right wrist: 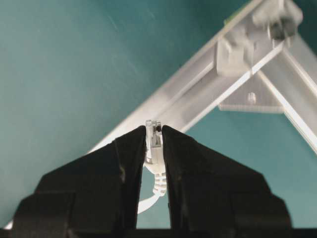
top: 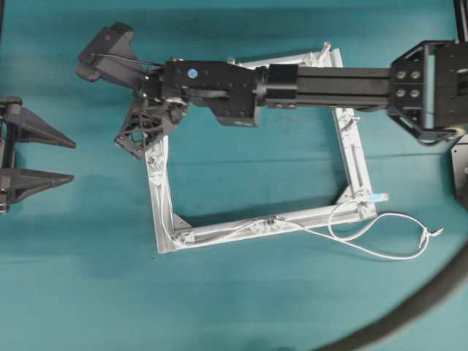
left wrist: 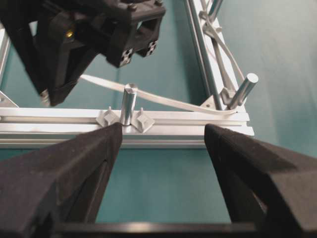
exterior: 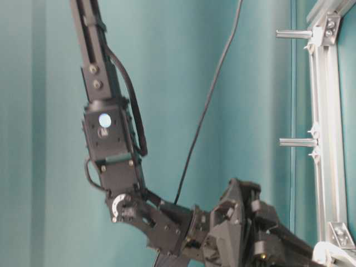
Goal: Move the cable alternately left and right between 8 pins so it hooks onto each one.
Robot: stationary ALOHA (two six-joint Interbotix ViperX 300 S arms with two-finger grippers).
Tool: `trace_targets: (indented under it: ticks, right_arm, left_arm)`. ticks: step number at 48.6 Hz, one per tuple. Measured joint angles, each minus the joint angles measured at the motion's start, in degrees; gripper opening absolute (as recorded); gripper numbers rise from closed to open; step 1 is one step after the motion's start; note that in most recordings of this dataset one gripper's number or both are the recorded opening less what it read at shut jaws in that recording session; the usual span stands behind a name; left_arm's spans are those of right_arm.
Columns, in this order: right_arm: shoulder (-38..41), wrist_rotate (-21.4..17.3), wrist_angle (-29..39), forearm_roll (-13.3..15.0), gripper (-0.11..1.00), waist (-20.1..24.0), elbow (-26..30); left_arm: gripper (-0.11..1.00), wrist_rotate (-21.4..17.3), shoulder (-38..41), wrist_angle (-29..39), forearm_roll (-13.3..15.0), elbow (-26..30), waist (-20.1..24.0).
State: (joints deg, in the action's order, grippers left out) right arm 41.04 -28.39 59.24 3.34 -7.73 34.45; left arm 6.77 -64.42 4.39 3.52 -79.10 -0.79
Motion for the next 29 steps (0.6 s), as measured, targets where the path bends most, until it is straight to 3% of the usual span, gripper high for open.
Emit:
trace_targets:
  ticks: [17, 29]
  right_arm:
    - [4.6, 13.5, 3.3, -4.2, 0.13, -0.6, 8.9]
    - [6.7, 17.7, 1.0, -3.4, 0.13, -0.8, 12.6]
  left_arm:
    - [0.78, 0.0, 0.0, -0.1, -0.1, 0.0, 0.0]
    - [0.78, 0.0, 0.0, 0.0, -0.1, 0.0, 0.0]
